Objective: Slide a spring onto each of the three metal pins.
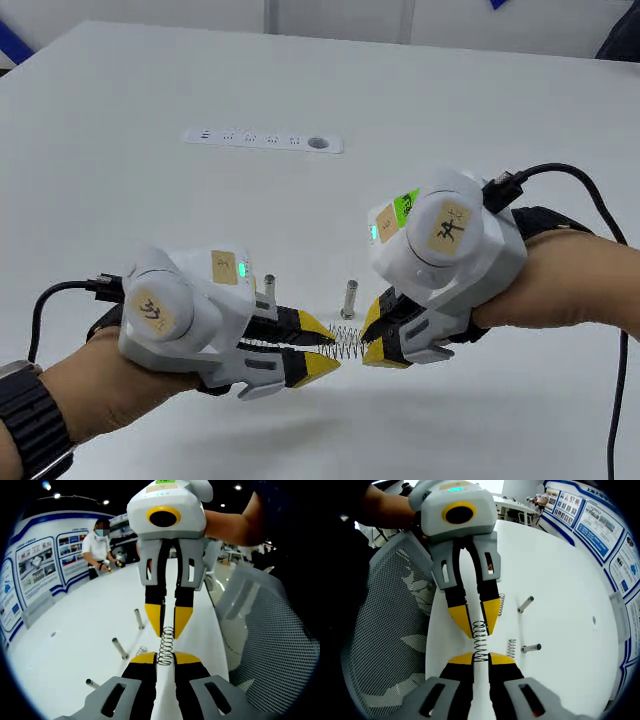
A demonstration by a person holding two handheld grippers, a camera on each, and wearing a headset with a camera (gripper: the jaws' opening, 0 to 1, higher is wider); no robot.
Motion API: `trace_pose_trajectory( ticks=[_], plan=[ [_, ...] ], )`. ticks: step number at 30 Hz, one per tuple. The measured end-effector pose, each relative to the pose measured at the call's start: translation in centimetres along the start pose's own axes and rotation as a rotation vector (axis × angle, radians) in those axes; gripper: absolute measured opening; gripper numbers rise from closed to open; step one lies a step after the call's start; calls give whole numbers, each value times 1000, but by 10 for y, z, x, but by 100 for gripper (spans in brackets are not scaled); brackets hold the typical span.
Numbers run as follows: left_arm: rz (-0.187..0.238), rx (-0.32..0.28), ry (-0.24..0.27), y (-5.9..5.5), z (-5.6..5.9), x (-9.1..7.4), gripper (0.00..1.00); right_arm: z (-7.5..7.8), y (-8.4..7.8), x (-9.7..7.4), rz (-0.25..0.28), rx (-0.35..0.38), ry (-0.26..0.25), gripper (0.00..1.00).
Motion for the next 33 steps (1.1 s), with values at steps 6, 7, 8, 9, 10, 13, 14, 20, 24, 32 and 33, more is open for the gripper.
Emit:
trace_pose_trajectory(
  ticks=[6, 7, 8, 9, 10, 13, 14, 20, 24, 32, 33],
  plan=[
    [-19, 4, 8, -3, -1, 1, 12, 0, 11, -9, 41, 0, -11, 11],
    [-21, 1, 9, -4, -1, 1, 12, 0, 14, -11, 51, 1, -11, 11],
    [-21, -2, 7, -4, -1, 1, 12, 1, 17, -13, 58, 0, -14, 11],
    [-22, -2, 10, -4, -1, 1, 12, 1, 20, -15, 72, -2, -16, 11],
    [-21, -1, 11, -4, -1, 1, 11, 1, 23, -16, 79, -2, -19, 11],
    [-19, -3, 7, -2, 0, 1, 11, 0, 32, -20, 103, -10, -22, 11],
    [-19, 0, 5, -2, 0, 1, 11, 0, 35, -21, 110, -14, -23, 11],
    [-13, 3, 8, -1, 0, 0, 10, -1, 41, -20, 126, -28, -24, 11],
    [9, -6, 10, 2, 0, -1, 10, -2, 38, -18, 120, -25, -16, 17],
    [11, 4, 7, 4, 0, 0, 10, 0, 36, -16, 118, -12, -18, 13],
    [10, 2, 6, 4, 0, 0, 10, -1, 35, -16, 119, -10, -16, 12]
  ],
)
Point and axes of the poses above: the centre of the closed fingertips' face, and the gripper's own axes: x roughly forward along the fingers, z roughly to its right, y roughly out of its top, the point moved 1 cm from there along -x, roughly backward along the fingers, and after that the axes turned 1 degree about -y, right-handed, at the moved point
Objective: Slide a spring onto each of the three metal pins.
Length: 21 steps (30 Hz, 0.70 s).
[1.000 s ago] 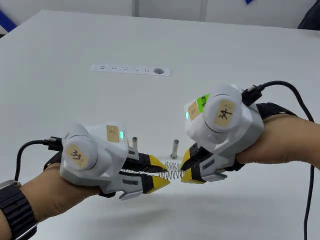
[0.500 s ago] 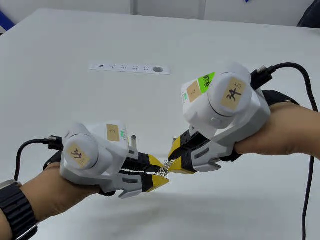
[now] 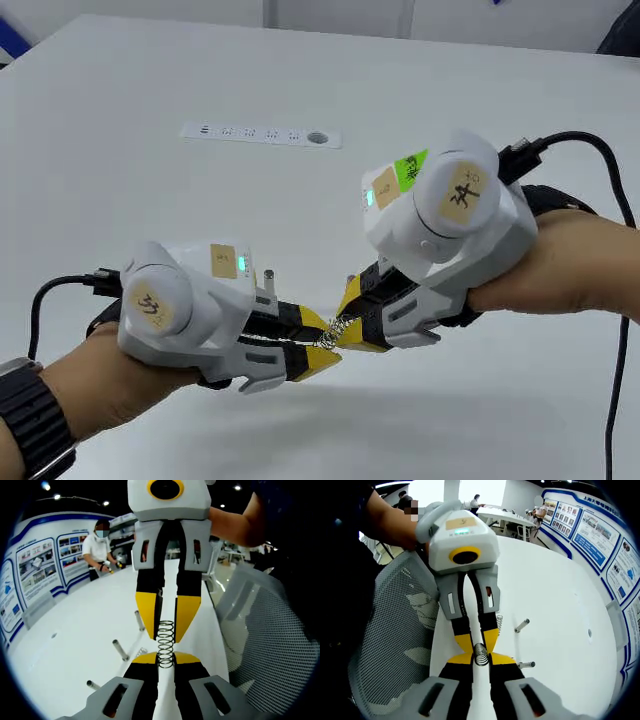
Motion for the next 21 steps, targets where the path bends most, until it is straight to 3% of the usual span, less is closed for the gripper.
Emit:
trace_pose_trajectory(
  ticks=[11, 21],
  plan=[
    [-10, -25, 20, -5, -6, -5, 22, 10, -7, -7, -18, 14, -17, 12],
    [-4, -51, 54, -10, -10, -24, 32, 26, -31, -25, -76, 48, -48, 12]
  ],
)
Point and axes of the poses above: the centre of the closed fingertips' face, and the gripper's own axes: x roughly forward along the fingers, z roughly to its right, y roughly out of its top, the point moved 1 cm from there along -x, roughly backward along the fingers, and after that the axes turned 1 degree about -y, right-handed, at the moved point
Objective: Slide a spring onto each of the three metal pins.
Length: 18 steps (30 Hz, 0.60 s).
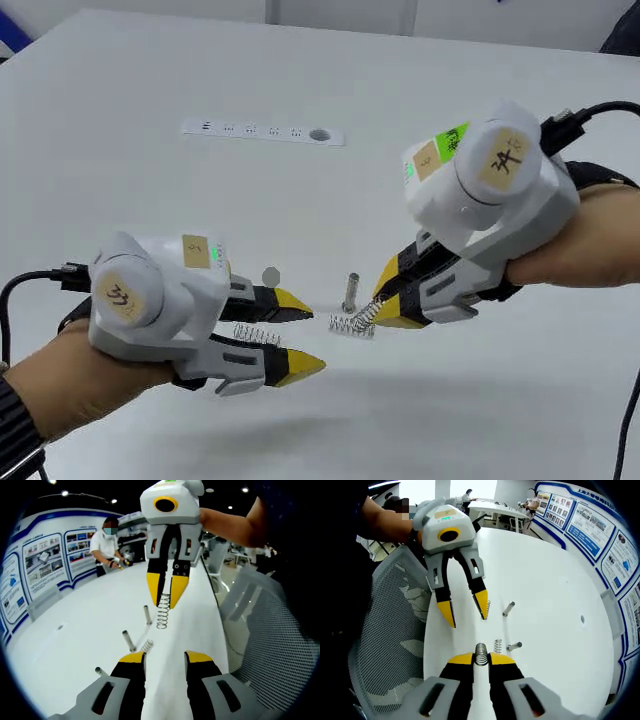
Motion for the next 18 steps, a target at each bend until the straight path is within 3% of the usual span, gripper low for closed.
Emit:
trace_pose_trajectory(
  ticks=[18],
  plan=[
    [19, -70, 107, -14, -12, -35, 42, 37, -41, -35, -119, 50, -64, 12]
  ],
)
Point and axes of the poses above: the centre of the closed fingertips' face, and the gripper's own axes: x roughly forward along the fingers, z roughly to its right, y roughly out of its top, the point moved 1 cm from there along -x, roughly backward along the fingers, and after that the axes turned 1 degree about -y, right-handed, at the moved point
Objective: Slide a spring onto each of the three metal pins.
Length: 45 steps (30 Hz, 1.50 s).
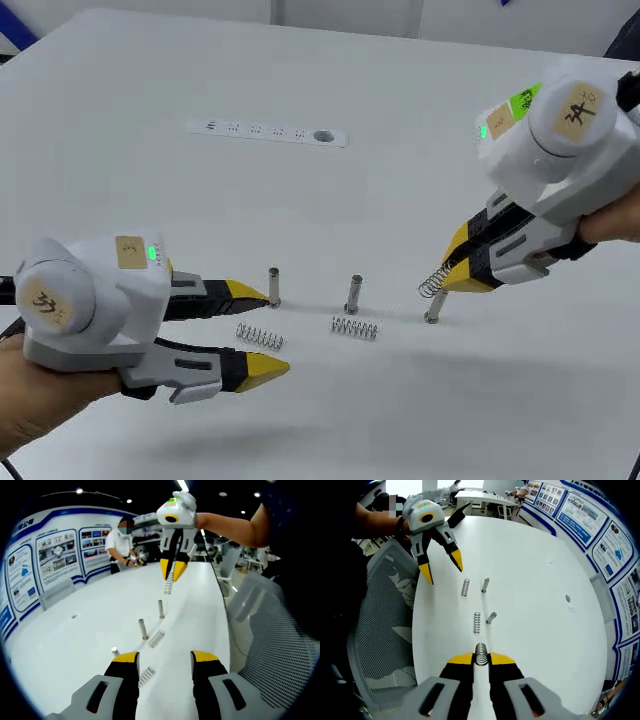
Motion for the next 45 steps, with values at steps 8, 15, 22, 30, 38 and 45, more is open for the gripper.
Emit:
trace_pose_trajectory(
  ticks=[8, 15, 22, 30, 38, 45],
  plan=[
    [11, -33, 47, -6, -5, -13, 45, 18, -17, 1, -73, 4, -16, 12],
    [19, -55, 80, -8, -9, -21, 47, 28, -28, 12, -123, 10, -5, 12],
    [27, -65, 97, -9, -10, -23, 50, 31, -33, 22, -148, 16, 23, 12],
    [30, -76, 105, -10, -11, -24, 53, 32, -35, 31, -175, 10, 45, 12],
    [29, -81, 106, -11, -10, -24, 53, 32, -38, 36, -193, 10, 51, 12],
    [30, -84, 106, -12, -10, -25, 53, 31, -39, 45, -212, 4, 59, 12]
  ],
)
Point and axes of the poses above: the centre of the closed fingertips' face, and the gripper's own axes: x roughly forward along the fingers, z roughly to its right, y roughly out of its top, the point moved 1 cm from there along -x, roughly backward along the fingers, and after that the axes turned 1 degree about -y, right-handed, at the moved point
